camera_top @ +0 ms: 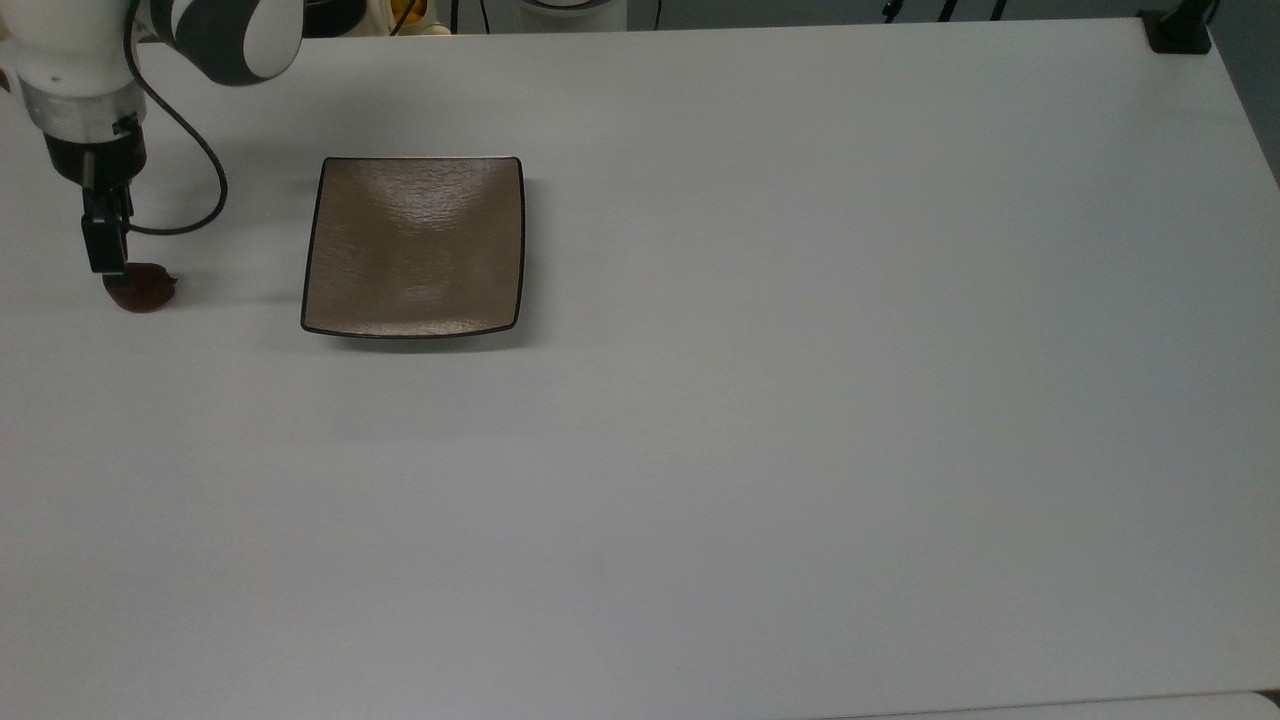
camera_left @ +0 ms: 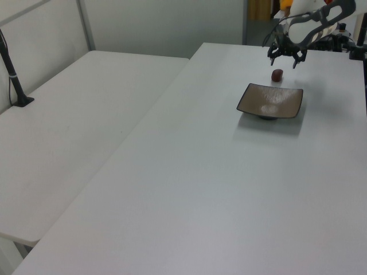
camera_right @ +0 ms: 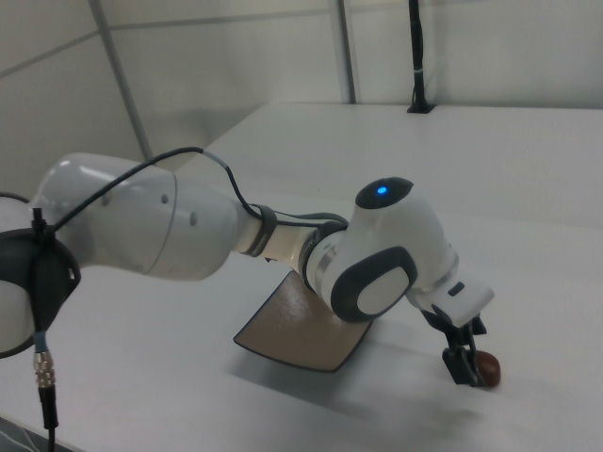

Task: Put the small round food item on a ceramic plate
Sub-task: 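Close the gripper on the dark red food item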

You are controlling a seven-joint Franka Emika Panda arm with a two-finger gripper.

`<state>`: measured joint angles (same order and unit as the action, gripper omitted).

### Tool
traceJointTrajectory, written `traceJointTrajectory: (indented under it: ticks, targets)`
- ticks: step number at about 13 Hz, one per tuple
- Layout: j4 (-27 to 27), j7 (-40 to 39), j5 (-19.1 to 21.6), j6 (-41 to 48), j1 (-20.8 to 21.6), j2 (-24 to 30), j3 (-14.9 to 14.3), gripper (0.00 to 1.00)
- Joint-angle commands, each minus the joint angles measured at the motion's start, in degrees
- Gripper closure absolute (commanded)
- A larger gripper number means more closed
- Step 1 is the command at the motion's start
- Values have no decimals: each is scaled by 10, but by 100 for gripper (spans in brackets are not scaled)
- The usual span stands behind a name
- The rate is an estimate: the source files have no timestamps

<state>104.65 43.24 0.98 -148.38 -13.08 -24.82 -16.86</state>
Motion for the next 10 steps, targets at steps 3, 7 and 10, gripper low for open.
traceJointTrajectory:
  ticks: [3, 7, 10]
  targets:
    - [-38, 17, -12, -30, -4, -53, 3, 26]
    - [-38, 15, -26, -31, -5, -54, 6, 76]
    - [-38, 12, -43, -25, -11, -48, 8, 87]
